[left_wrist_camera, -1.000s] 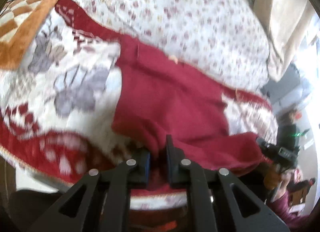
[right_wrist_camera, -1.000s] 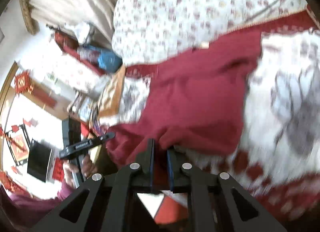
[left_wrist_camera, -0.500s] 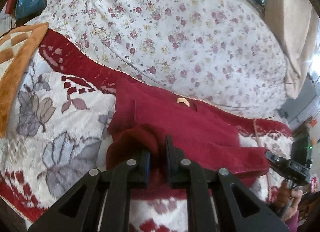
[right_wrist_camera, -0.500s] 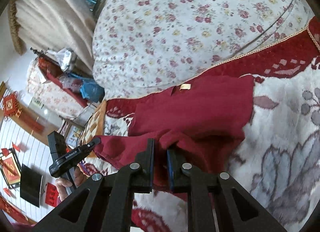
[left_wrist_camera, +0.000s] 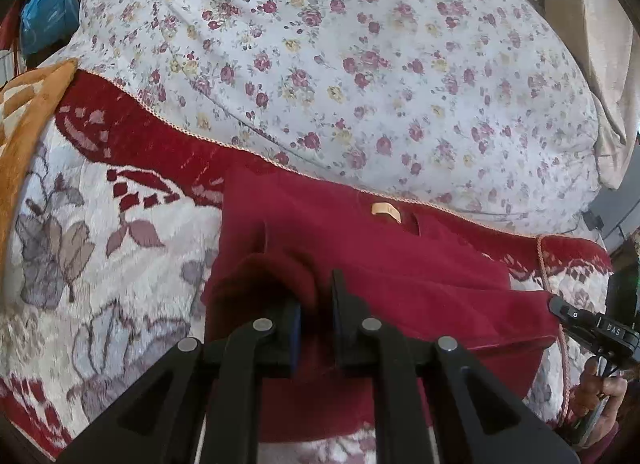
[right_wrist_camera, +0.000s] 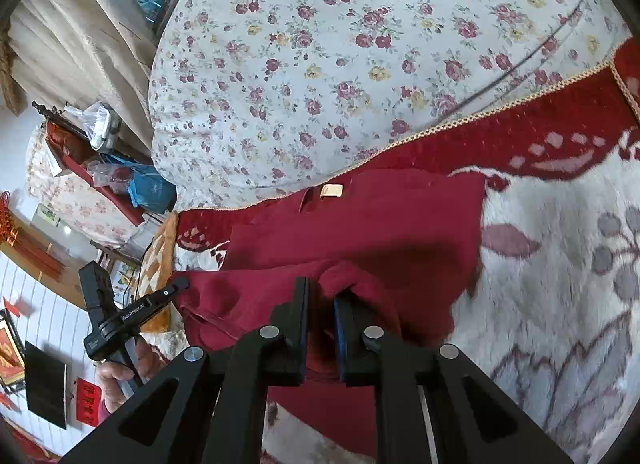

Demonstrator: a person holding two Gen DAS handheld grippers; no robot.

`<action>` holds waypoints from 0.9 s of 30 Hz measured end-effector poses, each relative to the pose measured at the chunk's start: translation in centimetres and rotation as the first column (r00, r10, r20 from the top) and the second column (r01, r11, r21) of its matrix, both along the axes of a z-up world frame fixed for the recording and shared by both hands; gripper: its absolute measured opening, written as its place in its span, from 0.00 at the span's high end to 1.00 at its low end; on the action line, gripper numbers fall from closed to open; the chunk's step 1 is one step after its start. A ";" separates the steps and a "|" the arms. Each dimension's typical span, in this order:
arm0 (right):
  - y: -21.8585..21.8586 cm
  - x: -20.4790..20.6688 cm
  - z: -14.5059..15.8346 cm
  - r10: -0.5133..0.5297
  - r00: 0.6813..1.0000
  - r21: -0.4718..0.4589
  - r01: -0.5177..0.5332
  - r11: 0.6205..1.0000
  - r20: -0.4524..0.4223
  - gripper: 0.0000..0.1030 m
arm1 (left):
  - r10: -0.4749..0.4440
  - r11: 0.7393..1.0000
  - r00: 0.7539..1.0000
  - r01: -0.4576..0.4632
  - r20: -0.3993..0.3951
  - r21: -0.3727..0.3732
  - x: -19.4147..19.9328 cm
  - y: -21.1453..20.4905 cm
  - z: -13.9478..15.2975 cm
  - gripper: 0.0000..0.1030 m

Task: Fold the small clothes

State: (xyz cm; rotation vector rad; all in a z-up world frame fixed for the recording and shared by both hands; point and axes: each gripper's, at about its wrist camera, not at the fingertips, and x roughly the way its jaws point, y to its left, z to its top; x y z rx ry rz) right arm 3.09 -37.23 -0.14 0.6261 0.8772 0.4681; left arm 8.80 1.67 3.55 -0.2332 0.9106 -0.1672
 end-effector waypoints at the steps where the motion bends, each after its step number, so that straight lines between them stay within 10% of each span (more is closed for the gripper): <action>1: 0.0 0.3 0.1 0.001 1.000 -0.007 -0.001 1.000 0.002 0.88 | 0.002 1.000 1.000 -0.002 0.000 0.003 0.4 0.0 -0.1 0.88; 23: -1.2 7.6 -4.3 -0.045 0.996 -0.040 0.042 0.998 -0.076 0.87 | 0.023 1.000 0.997 -0.022 -0.073 0.010 8.8 -1.7 -4.8 0.88; 27: -1.5 8.3 -4.4 -0.049 0.998 -0.059 0.046 0.997 -0.048 0.71 | 0.013 0.998 0.996 -0.018 -0.093 -0.054 10.2 -0.8 -6.2 0.75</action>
